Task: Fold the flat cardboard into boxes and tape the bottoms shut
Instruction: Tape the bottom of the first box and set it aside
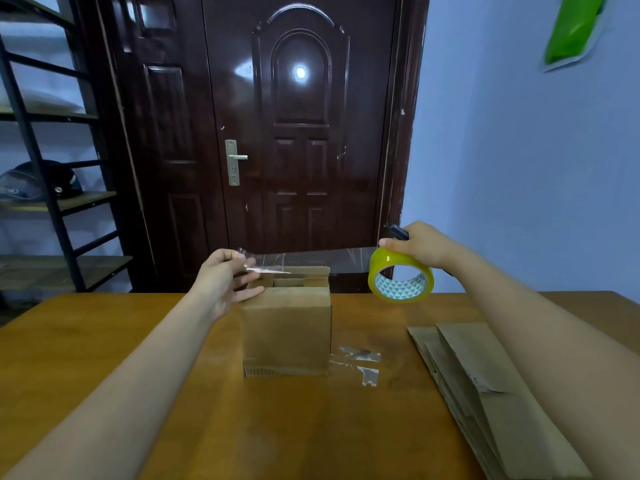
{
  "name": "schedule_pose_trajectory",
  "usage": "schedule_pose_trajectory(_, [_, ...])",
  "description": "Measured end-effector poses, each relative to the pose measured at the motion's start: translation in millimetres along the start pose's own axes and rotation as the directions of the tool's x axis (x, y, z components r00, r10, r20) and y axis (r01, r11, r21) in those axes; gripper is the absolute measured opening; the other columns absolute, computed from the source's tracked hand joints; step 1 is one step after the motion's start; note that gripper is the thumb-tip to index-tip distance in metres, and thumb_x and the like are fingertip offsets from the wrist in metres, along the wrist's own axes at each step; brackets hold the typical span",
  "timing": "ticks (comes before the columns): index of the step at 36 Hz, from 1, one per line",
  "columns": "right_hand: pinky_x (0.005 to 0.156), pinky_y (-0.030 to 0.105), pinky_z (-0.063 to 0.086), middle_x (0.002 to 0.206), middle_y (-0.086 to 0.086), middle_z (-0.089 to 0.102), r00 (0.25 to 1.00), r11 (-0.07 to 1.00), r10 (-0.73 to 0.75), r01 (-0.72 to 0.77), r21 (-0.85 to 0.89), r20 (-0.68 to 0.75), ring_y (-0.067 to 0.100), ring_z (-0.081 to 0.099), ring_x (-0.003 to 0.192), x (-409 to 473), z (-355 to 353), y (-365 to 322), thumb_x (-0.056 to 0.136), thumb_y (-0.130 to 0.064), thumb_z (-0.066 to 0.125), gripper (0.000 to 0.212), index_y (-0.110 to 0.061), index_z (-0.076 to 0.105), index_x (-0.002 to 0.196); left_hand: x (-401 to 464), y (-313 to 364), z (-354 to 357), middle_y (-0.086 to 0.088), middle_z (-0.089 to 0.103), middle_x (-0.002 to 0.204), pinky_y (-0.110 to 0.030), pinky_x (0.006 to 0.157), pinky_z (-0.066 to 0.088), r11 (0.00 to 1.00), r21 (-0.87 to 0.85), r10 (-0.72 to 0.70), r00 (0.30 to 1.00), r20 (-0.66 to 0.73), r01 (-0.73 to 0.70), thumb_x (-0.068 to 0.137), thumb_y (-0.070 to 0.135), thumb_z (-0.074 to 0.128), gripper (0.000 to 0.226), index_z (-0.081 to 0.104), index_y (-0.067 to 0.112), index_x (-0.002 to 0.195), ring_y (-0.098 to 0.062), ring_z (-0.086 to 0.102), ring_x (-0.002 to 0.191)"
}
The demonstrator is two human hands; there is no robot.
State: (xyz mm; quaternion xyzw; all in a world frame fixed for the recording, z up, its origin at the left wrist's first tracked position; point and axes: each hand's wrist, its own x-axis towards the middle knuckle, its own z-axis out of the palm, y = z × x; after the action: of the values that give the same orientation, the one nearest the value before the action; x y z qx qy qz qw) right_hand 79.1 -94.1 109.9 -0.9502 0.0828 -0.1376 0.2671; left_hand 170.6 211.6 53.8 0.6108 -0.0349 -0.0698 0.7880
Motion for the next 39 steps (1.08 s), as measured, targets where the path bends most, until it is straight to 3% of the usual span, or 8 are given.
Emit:
schedule_pose_trajectory(6, [0.051,0.023,0.031,0.054,0.003,0.036,1.000,1.000,-0.002,0.002,0.030,-0.002,0.015,0.037,0.048,2,0,3,0.091,-0.042,0.059,0.047,-0.012,0.040,0.059,4,-4,2,-0.014,0.059,0.087,-0.041,0.063,0.058,0.995,0.097,0.026,0.999,-0.045,-0.021,0.098,0.006,0.048,0.019,0.047,0.013,0.080,-0.020,0.055,0.077])
schedule_pose_trajectory(14, [0.051,0.022,0.032,0.054,0.003,0.037,1.000,0.999,0.000,0.000,0.036,-0.009,0.014,0.038,0.048,2,-3,4,0.092,-0.040,0.058,0.046,-0.012,0.042,0.059,11,-2,7,-0.021,0.060,0.097,-0.031,0.062,0.055,0.959,0.282,-0.003,0.999,-0.042,0.015,0.093,-0.005,0.047,0.022,0.045,0.011,0.078,-0.020,0.056,0.076])
schedule_pose_trajectory(18, [0.050,0.022,0.032,0.053,0.002,0.037,1.000,0.999,-0.004,0.004,0.038,-0.008,0.014,0.039,0.048,2,-2,3,0.092,-0.041,0.058,0.047,-0.012,0.042,0.059,13,3,9,-0.022,0.061,0.099,-0.023,0.051,0.057,0.935,0.352,-0.026,0.998,-0.053,0.043,0.094,-0.006,0.045,0.024,0.043,0.011,0.077,-0.018,0.057,0.073])
schedule_pose_trajectory(23, [0.051,0.022,0.033,0.054,0.002,0.038,1.000,1.000,-0.001,0.001,0.014,0.003,0.013,0.039,0.049,3,1,0,0.091,-0.043,0.058,0.047,-0.012,0.042,0.060,12,7,14,-0.028,0.060,0.100,-0.020,0.041,0.051,0.925,0.378,-0.012,0.996,-0.088,0.044,0.095,-0.008,0.040,0.014,0.042,0.006,0.095,-0.023,0.057,0.064])
schedule_pose_trajectory(27, [0.052,0.022,0.034,0.054,0.002,0.040,1.000,1.000,-0.002,0.002,0.017,0.015,0.013,0.041,0.049,3,2,-3,0.091,-0.042,0.058,0.046,-0.012,0.043,0.060,19,10,9,-0.032,0.059,0.119,-0.020,0.041,0.051,0.900,0.435,0.006,0.997,-0.072,0.026,0.096,-0.006,0.039,0.023,0.045,0.004,0.076,-0.021,0.057,0.061])
schedule_pose_trajectory(29, [0.052,0.022,0.034,0.054,0.002,0.039,1.000,1.000,-0.007,0.006,0.018,0.023,0.014,0.041,0.048,4,3,-4,0.091,-0.043,0.058,0.046,-0.012,0.042,0.060,21,11,8,-0.032,0.060,0.114,-0.021,0.040,0.052,0.904,0.422,-0.042,0.996,-0.078,0.072,0.098,-0.002,0.040,0.012,0.050,-0.004,0.091,-0.023,0.059,0.063])
schedule_pose_trajectory(32, [0.051,0.023,0.032,0.052,0.001,0.036,1.000,1.000,-0.018,0.018,0.020,0.023,0.013,0.038,0.047,6,5,-6,0.090,-0.043,0.059,0.049,-0.012,0.040,0.058,20,15,8,-0.034,0.062,0.102,-0.032,0.046,0.056,0.915,0.383,-0.112,0.992,-0.056,0.125,0.101,0.003,0.038,0.031,0.036,-0.010,0.129,-0.031,0.062,0.067])
schedule_pose_trajectory(39, [0.053,0.026,0.033,0.053,0.001,0.038,0.998,0.999,-0.043,0.042,0.024,0.054,0.014,0.040,0.049,10,12,-12,0.089,-0.046,0.060,0.049,-0.012,0.042,0.059,16,18,-5,-0.036,0.058,0.103,-0.041,0.062,0.058,0.937,0.292,-0.195,0.981,-0.014,0.191,0.101,0.003,0.024,0.041,0.025,-0.007,0.141,-0.039,0.062,0.080])
